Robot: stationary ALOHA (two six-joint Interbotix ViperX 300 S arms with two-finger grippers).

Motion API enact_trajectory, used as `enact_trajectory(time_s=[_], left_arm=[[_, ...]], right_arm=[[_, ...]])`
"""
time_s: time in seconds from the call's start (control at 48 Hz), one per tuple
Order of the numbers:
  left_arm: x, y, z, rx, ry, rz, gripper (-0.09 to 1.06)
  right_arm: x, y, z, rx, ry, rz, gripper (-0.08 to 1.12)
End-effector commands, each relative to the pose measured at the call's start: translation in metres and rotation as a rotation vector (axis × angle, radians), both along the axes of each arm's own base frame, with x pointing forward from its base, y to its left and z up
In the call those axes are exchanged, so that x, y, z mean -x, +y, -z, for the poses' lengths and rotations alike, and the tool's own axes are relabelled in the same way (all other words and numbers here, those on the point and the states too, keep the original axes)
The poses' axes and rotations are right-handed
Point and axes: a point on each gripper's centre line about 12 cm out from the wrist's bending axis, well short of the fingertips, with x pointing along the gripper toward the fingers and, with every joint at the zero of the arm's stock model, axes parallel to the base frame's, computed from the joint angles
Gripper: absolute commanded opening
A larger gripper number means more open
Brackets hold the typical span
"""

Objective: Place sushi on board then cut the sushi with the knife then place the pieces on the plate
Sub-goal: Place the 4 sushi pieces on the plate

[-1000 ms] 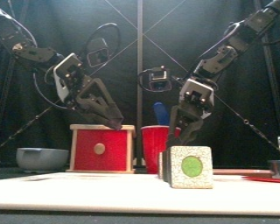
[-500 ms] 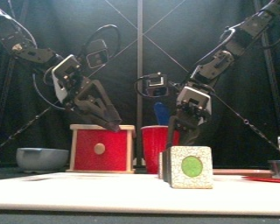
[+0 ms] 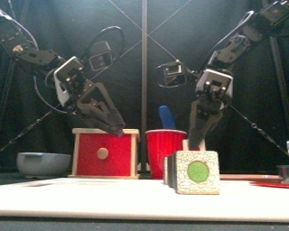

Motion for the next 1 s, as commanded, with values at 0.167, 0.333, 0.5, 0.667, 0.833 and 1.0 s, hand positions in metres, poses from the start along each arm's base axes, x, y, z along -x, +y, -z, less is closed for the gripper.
enact_trajectory(time_s=[0.167,0.333,0.5,0.667,0.833,1.0], left_arm=[[-0.003,0.002,-0.005,-0.002,-0.018,-0.006,0.79],[-0.003,0.007,-0.005,-0.003,-0.017,-0.019,0.79],[-0.003,0.010,-0.003,-0.004,-0.012,-0.026,0.79],[-0.003,0.010,0.001,-0.001,0.000,-0.030,0.79],[-0.004,0.010,0.001,-0.003,0.000,-0.028,0.79],[-0.005,0.010,0.001,-0.002,-0.001,-0.029,0.79]], right_arm=[[0.032,-0.031,-0.027,0.003,-0.058,0.111,0.57],[0.046,-0.063,-0.016,0.012,-0.023,0.209,0.57],[0.058,-0.092,-0.001,0.021,0.024,0.290,0.57],[0.062,-0.100,0.017,0.010,0.083,0.312,0.60],[0.063,-0.101,0.025,0.004,0.110,0.315,0.74],[0.063,-0.100,0.020,0.011,0.097,0.309,0.87]])
